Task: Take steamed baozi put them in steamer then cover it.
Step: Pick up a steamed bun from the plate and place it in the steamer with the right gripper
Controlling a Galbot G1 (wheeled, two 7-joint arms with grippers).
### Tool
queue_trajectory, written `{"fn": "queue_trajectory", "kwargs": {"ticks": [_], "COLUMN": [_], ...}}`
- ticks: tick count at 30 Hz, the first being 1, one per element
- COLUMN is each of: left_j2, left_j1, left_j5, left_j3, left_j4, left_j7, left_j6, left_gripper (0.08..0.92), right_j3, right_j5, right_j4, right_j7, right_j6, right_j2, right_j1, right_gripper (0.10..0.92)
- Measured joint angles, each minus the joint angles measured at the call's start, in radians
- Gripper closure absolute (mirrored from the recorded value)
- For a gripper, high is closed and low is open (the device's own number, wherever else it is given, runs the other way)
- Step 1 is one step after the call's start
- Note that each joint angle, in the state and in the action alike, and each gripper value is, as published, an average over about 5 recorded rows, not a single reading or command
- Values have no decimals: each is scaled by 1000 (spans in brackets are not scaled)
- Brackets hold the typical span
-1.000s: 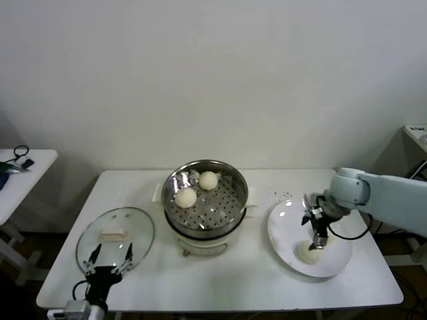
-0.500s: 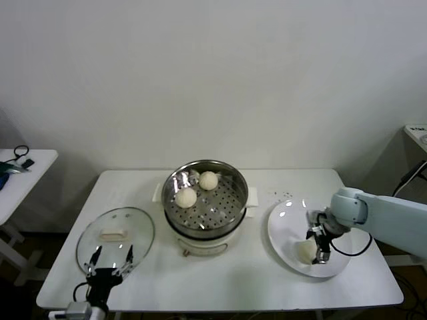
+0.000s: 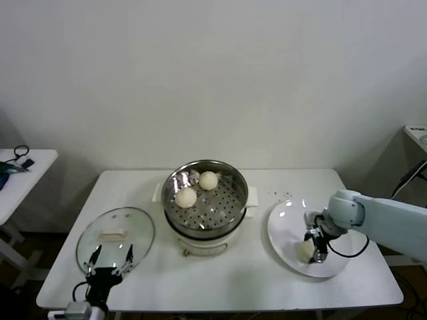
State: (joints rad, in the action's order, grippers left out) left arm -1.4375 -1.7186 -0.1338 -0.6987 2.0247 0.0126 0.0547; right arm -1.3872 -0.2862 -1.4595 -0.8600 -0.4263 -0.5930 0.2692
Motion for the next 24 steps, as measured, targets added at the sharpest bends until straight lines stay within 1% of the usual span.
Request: {"fn": "queue_trajectory", "kwargs": {"ticks": [4,8,17,24], "left_j2": [0,0,-2,-9], "left_j1": [-3,-3,-4,-5], "left_j5": [2,5,11,12], "left_j3": [0,1,3,1], "left_j4": [5,12,23,31], "left_j7": [0,0,0,0], "left_j6": [0,2,4,5], "left_gripper": [177,177,177,177], "right_j3": [-44,-116,-176,-152], "right_j5": [9,21,28,35], "right_j4": [-3,12,93,58], "right_j7": [-24,-62,-141,-149], "right_j6": [28,90,389,571], "right_j2": [-15,-52,-230,-384], "right_j1": [75,211,525,627], "right_gripper": [358,355,367,386]}}
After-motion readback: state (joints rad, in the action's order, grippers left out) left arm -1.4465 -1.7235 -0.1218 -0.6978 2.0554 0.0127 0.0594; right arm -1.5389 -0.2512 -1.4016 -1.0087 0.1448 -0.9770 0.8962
